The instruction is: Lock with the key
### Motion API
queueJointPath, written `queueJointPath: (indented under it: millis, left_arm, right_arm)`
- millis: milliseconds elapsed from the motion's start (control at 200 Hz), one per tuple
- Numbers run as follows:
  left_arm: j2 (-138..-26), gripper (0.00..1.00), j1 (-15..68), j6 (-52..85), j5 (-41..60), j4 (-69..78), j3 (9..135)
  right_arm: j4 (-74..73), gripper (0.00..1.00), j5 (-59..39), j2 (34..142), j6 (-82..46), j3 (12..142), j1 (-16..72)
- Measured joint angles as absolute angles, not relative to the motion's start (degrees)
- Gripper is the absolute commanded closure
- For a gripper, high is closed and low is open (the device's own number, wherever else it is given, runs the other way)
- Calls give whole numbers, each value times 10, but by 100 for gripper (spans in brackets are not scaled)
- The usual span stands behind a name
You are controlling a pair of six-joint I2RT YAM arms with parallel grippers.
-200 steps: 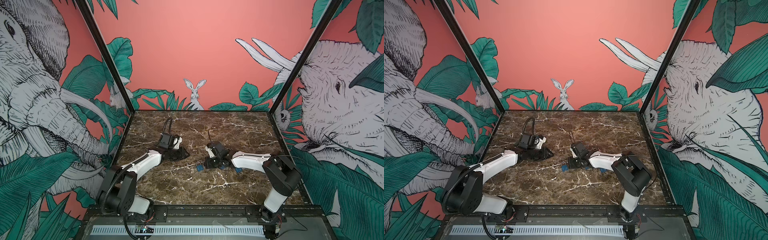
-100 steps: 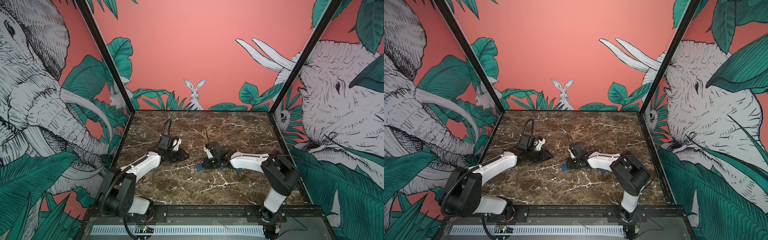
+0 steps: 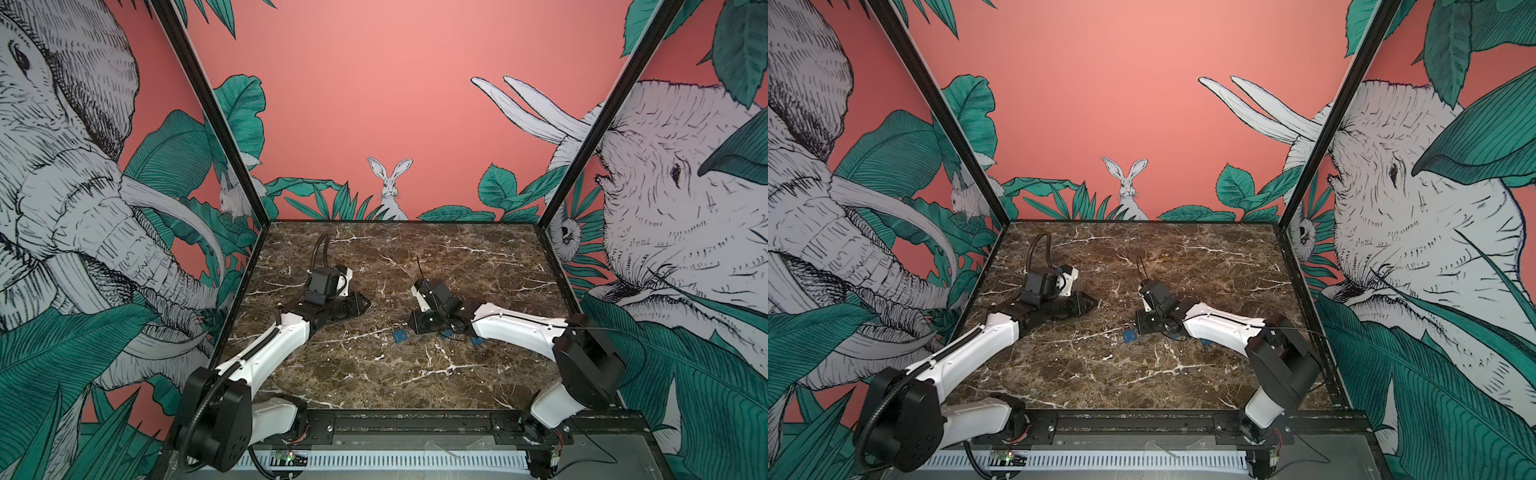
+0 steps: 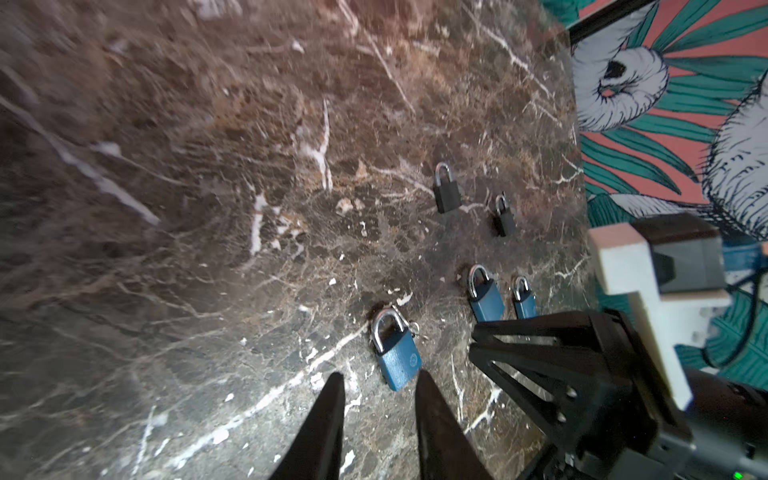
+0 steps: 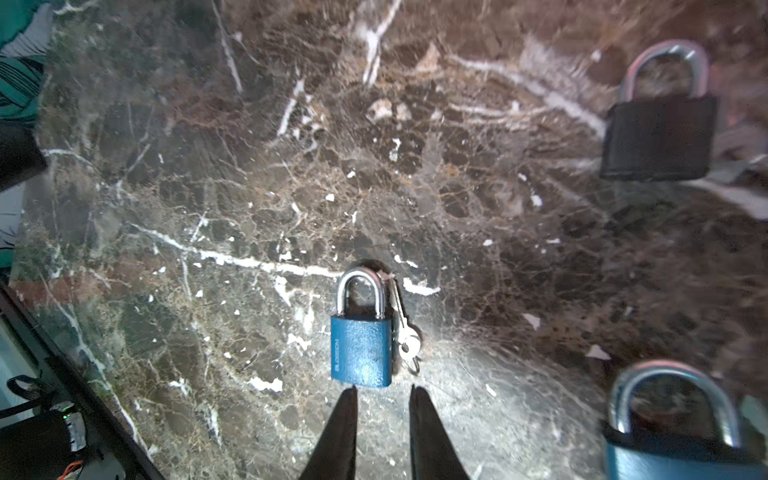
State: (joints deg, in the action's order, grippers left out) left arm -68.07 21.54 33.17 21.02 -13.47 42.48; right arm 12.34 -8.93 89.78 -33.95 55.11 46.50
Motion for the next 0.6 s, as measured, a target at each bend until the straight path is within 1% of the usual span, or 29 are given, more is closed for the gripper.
queueJointPath:
  millis: [50, 130, 230, 265, 355, 390, 420, 435, 525, 560, 600]
  left_arm:
    - [-659, 65, 215, 329, 182, -134, 425]
    - [-624, 58, 215, 317, 131, -130, 425]
    - [-592, 47, 215, 298, 73, -119, 425]
    - [-584, 44, 215, 290, 50, -116, 425]
    - [-577, 37, 214, 264, 9, -106, 425]
    - [-579, 34, 214, 255, -5, -103, 425]
    - [-582, 30, 214, 246, -15, -100, 425]
    - [-583, 30, 214, 244, -22, -99, 425]
    - [-601, 25, 211, 227, -51, -89, 425]
    - [-610, 22, 210, 222, -62, -87, 426]
    - [-623, 21, 208, 216, -74, -85, 429]
  right_arm:
    - [131, 75, -73, 877, -327, 554, 465]
    - [139, 72, -42, 844, -300, 557, 463]
    - [148, 63, -2, 806, -259, 559, 452]
    - [149, 56, 11, 794, -246, 559, 444]
    - [135, 30, 44, 755, -208, 548, 412]
    - [124, 19, 61, 736, -192, 537, 396]
    - [113, 5, 74, 720, -184, 526, 384]
    - [106, 2, 81, 713, -176, 519, 379]
    - [64, 1, 122, 674, -146, 479, 342]
    - [51, 1, 134, 667, -137, 466, 327]
    - [41, 1, 145, 664, -129, 455, 309]
